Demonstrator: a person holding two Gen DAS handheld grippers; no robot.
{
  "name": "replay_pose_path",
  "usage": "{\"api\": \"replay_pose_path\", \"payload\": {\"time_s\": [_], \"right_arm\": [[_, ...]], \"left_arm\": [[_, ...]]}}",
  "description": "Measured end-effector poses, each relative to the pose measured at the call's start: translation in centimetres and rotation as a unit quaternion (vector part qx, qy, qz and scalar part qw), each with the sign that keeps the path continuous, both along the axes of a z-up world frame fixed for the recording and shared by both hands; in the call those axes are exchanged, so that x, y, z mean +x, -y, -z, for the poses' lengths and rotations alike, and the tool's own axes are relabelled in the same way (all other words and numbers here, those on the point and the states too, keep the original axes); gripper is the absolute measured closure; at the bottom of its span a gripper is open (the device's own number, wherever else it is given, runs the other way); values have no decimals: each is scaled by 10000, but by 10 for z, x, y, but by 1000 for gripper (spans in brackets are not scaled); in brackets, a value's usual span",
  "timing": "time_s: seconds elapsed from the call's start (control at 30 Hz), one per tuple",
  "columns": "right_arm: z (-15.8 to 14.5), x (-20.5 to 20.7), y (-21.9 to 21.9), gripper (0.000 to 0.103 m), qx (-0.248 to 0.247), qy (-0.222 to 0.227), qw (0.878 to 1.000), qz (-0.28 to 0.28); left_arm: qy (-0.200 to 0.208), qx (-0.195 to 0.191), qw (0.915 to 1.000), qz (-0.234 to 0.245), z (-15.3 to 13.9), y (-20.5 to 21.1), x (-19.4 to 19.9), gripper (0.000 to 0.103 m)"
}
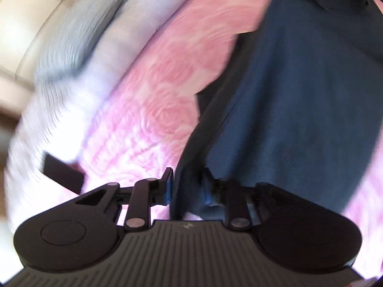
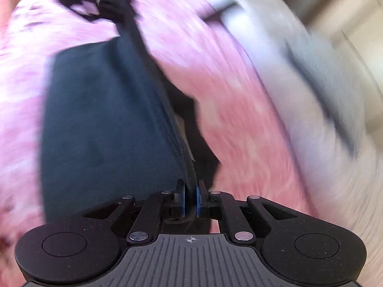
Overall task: Fold clothes
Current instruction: 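Lift the hem with both tools and fold it toward the collar, then lay the folded hem onto the collar and open both tools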
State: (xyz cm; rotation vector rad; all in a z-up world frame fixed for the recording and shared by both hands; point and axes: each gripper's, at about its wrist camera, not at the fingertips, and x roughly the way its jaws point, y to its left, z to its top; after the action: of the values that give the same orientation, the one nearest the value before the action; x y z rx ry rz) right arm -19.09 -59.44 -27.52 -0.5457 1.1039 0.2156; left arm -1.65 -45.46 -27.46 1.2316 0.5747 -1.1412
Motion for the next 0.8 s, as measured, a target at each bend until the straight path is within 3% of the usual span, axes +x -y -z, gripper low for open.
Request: {"api": "replay_pose_path", "payload": {"time_s": [0.1,0.13,0.17,0.3,0.47,0.63,0.7,0.8], "right_arm": [[14,12,22,58,244,555,9932,994],[12,5,30,35,540,771,9866,1335],[12,-3,35,25,725,888,9797,1646],[25,-42,54,25,1116,913,9527,2677],[59,-101,73,25,1322,468,9148,3787],[82,-128,102,25,1827,551,8578,4772],[88,-130,115,25,2122,744,8319,5074],[97,-128,132,25,2403,1020,8052,5325]], "left_arm": [[-283,-385,9976,-492,12,-5,21,73],[-397,-501,9957,-673,16,-10,26,70],[-520,-570,9929,-901,19,-20,31,66],[-1147,-654,9769,-1678,38,-58,50,65],[-1678,-892,9549,-2283,60,-67,80,65],[-2429,-1157,9320,-2430,78,-32,113,67],[-2531,-1147,9290,-2444,86,-19,122,69],[-2644,-1169,9229,-2542,97,-5,133,69]]}}
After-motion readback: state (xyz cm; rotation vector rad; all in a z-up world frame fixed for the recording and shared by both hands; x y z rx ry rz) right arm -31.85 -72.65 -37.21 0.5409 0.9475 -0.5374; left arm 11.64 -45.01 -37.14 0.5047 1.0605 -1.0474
